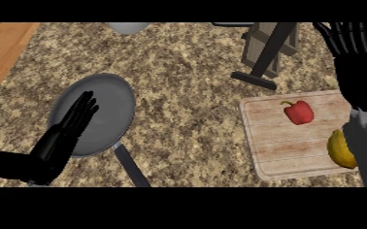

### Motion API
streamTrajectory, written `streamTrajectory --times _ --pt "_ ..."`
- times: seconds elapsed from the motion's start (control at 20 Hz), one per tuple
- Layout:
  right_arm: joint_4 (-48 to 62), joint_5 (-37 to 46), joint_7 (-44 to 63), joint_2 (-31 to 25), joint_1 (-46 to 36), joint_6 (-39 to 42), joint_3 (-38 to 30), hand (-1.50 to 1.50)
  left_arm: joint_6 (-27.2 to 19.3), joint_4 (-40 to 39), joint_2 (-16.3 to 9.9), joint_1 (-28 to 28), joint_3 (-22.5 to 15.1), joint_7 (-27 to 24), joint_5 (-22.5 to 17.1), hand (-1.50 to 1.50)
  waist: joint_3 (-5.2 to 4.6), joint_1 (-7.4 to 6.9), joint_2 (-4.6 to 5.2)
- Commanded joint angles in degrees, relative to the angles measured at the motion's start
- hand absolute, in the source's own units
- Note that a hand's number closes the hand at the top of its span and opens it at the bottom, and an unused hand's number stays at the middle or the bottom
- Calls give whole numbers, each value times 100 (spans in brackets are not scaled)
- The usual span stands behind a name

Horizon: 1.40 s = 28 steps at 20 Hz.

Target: Pick the bell pepper from the cutting board and place it in the tiered basket

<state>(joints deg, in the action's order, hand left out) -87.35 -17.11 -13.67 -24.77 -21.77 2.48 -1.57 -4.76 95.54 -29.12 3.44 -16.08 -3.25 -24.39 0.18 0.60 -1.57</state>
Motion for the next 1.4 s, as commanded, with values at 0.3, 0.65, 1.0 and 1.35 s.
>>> streamTrajectory --times 0.3,0.65,1.0,1.35 --pt "571 1388 658 -1774 552 -1127 -1473 150 -1274 -787 391 458 182 257 635 0 -72 344 279" --pt "647 -156 -92 -505 891 -1238 -2506 -150 -1500 -1990 1157 -28 -31 -100 1089 0 -20 4 163" --pt "-971 413 1678 -1448 2397 -327 -1658 -150 -1661 -1265 944 506 -66 118 1206 0 -42 115 118" --pt "-2177 1570 3185 -2679 2889 42 -1014 -150 -1777 -1069 991 356 -37 384 1231 0 -46 77 132"
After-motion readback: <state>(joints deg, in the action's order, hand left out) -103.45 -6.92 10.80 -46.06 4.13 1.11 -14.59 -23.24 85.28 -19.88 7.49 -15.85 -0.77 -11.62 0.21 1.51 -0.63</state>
